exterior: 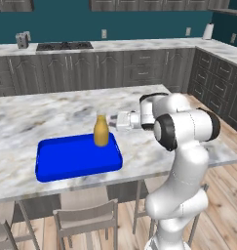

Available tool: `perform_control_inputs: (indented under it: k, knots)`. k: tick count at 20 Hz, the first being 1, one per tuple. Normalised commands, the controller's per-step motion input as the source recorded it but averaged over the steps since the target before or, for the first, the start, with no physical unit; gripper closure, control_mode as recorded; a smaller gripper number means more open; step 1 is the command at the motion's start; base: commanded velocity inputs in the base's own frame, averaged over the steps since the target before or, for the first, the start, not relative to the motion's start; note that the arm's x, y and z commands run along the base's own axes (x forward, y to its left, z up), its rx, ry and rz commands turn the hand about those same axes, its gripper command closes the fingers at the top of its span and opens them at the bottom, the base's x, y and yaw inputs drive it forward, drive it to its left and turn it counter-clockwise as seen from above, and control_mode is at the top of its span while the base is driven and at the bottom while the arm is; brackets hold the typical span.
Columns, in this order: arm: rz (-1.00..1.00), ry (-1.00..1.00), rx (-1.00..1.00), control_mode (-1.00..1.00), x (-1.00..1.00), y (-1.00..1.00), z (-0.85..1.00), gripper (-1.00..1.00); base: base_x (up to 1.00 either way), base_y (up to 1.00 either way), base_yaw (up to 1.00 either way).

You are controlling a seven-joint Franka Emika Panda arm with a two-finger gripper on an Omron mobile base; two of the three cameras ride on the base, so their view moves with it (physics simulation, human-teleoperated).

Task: There is a tray on the dining counter. Grab the cup, mug, and pitcher and place them on the tray. The pitcher may be placed next to the tray if it cannot fit the tray.

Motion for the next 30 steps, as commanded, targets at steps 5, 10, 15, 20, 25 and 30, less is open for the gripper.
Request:
perform_control_inputs:
  k: [5, 10, 15, 20, 25, 30]
  knots:
    - [-0.03, 0.01, 0.07, -1.0, -0.67, -0.51, 0.62, -1.0, 0.0, 0.0, 0.0]
    - [-0.1, 0.2, 0.01, -1.0, -0.58, -0.19, 1.0, -1.0, 0.0, 0.0, 0.0]
    - [-0.15, 0.37, 0.0, -1.0, -0.71, -0.18, 1.0, -1.0, 0.0, 0.0, 0.0]
    - [-0.28, 0.43, -0.02, -1.0, -0.9, -0.47, 0.98, -1.0, 0.0, 0.0, 0.0]
    - [-0.28, 0.31, -0.2, -1.0, -1.0, -0.42, 0.4, -1.0, 0.0, 0.0, 0.0]
    - [-0.23, 0.18, -0.53, -1.0, -1.0, -0.11, -0.02, -1.0, 0.0, 0.0, 0.0]
